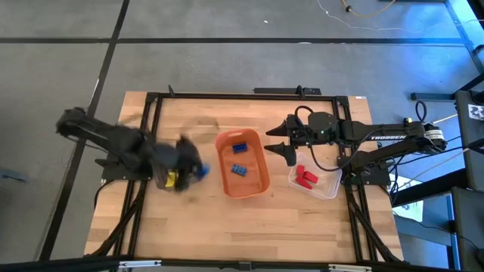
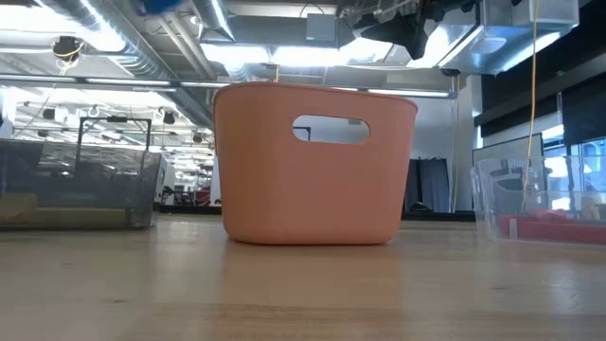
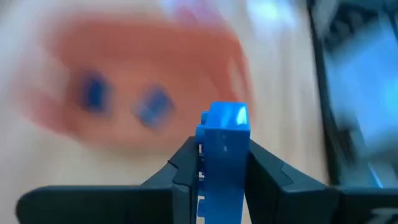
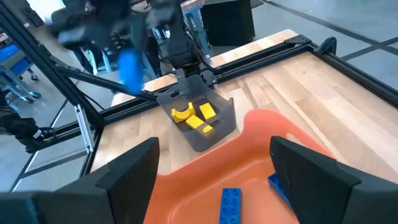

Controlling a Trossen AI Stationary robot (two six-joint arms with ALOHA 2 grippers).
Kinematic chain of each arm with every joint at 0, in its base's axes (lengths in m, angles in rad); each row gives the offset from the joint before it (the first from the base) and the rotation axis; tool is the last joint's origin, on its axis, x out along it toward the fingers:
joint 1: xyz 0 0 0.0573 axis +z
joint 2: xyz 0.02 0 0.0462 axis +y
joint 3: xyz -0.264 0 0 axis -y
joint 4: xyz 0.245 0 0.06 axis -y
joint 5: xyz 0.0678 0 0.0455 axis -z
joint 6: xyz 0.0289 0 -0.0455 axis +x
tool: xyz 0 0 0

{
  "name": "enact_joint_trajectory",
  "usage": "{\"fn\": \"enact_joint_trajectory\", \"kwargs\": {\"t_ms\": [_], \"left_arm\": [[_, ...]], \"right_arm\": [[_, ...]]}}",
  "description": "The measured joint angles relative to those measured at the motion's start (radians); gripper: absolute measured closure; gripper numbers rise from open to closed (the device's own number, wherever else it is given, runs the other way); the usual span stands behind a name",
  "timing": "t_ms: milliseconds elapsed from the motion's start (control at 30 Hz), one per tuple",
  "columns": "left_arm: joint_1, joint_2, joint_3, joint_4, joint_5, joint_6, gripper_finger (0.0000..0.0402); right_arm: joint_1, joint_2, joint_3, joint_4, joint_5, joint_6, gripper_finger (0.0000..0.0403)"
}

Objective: Sort & place blocks by color
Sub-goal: Put the blue game piece into the orange bin

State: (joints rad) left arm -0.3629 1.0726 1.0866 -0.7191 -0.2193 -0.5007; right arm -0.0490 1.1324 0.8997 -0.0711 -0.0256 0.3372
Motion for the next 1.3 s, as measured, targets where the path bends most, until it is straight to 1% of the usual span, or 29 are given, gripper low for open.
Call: {"fn": "enact_joint_trajectory", "kwargs": {"t_ms": [67,167,233,333,400,467,533,600,700,1133,1233,1300], "left_arm": [[0.103,-0.054,0.000,0.090,-0.072,0.079,0.0327],[0.249,-0.098,-0.015,0.253,-0.084,0.209,0.0327],[0.334,-0.106,-0.051,0.412,-0.036,0.273,0.0327],[0.423,-0.108,-0.148,0.669,0.076,0.273,0.0327],[0.449,-0.097,-0.233,0.864,0.123,0.230,0.0327],[0.449,-0.070,-0.319,1.041,0.135,0.181,0.0327],[0.435,-0.043,-0.392,1.151,0.130,0.149,0.0327],[0.417,-0.019,-0.424,1.256,0.108,0.125,0.0327],[0.395,0.005,-0.432,1.302,0.082,0.112,0.0327],[0.384,0.016,-0.432,1.310,0.075,0.111,0.0327],[0.384,0.016,-0.429,1.278,0.074,0.107,0.0327],[0.384,0.039,-0.390,1.191,0.071,0.090,0.0327]], "right_arm": [[0.000,0.000,0.000,0.005,-0.001,0.002,0.0097],[0.000,0.000,0.000,0.025,-0.002,0.001,0.0097],[0.000,0.000,0.000,0.033,-0.002,-0.001,0.0097],[0.000,0.000,0.000,0.041,-0.002,-0.002,0.0097],[0.000,0.000,0.000,0.045,-0.002,-0.003,0.0097],[0.000,0.000,0.000,0.048,-0.002,-0.001,0.0097],[0.001,0.000,0.000,0.058,-0.003,0.000,0.0097],[0.002,0.000,0.000,0.059,-0.003,0.000,0.0097],[0.002,0.000,0.000,0.060,-0.003,-0.001,0.0097],[0.002,0.000,0.000,0.059,-0.003,-0.001,0.0097],[0.002,0.000,0.000,0.060,-0.003,-0.001,0.0097],[0.002,0.000,0.000,0.067,-0.003,-0.001,0.0097]]}}
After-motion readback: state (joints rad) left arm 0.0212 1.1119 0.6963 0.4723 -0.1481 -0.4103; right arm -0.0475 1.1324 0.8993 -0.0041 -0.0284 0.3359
